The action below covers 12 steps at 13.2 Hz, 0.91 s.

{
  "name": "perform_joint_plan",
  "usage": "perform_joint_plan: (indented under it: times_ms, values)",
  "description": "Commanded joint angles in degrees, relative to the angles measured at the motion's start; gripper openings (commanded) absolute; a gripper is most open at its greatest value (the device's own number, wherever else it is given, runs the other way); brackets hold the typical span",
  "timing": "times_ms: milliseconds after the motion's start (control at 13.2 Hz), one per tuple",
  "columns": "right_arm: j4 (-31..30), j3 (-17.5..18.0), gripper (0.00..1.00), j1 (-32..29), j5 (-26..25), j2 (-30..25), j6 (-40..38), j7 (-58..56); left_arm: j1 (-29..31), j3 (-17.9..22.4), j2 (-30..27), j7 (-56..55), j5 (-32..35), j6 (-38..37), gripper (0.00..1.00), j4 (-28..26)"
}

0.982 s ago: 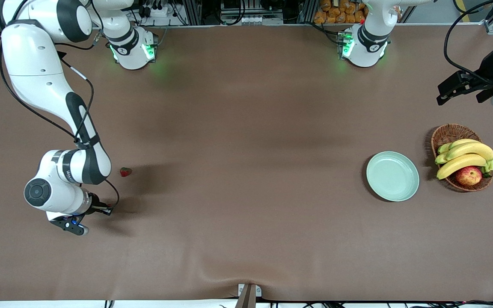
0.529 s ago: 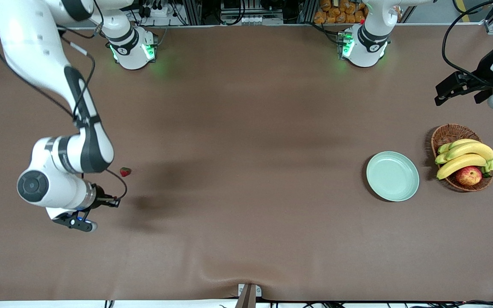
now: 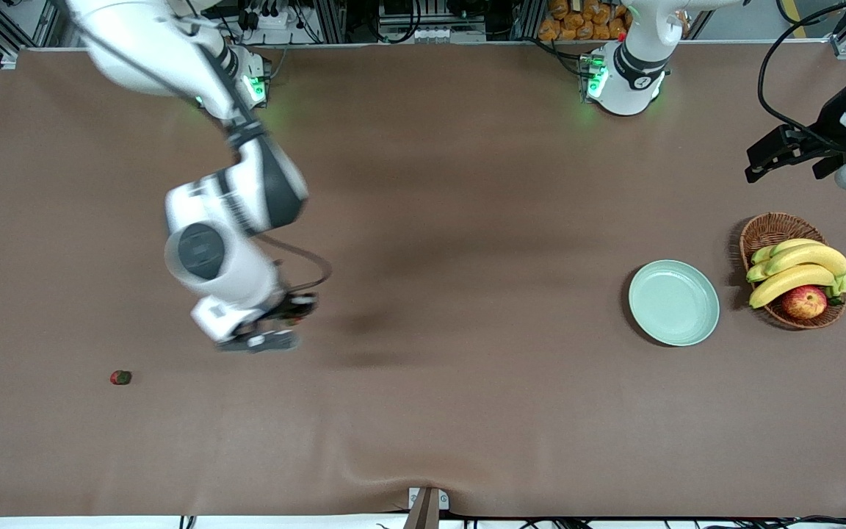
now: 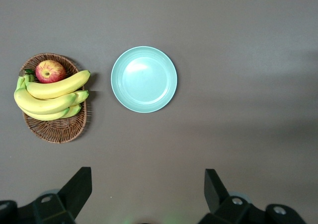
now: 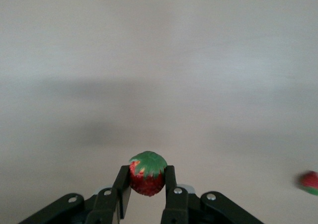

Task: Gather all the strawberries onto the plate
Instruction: 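Lift the strawberry with the right gripper and carry it toward mid-table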

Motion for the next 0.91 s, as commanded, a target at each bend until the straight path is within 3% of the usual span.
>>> perform_joint_plan:
  times_ms: [0, 227, 529, 831]
  values:
    - [4.43, -0.03, 0.00, 5.15, 2.99, 5.84, 4.68, 3.31, 0.07, 0.03, 0.05, -1.13, -1.01, 0.06, 1.00, 0.20]
    - [4.80, -0.03, 0.00, 12.18, 8.98, 10.86, 17.15, 10.51, 0.25, 0.03, 0.05, -0.96, -0.92, 0.15, 1.00, 0.29]
    - [5.50, -0.03, 0.00, 18.25, 8.99, 17.10, 28.15, 20.97, 0.33, 0.03, -0.04, -0.96, -0.92, 0.06, 1.00, 0.29]
    - [10.60, -0.03, 0.00, 21.08, 8.90, 22.56, 30.20, 27.67, 0.51, 0.03, -0.04, -0.96, -0.92, 0.06, 1.00, 0.38]
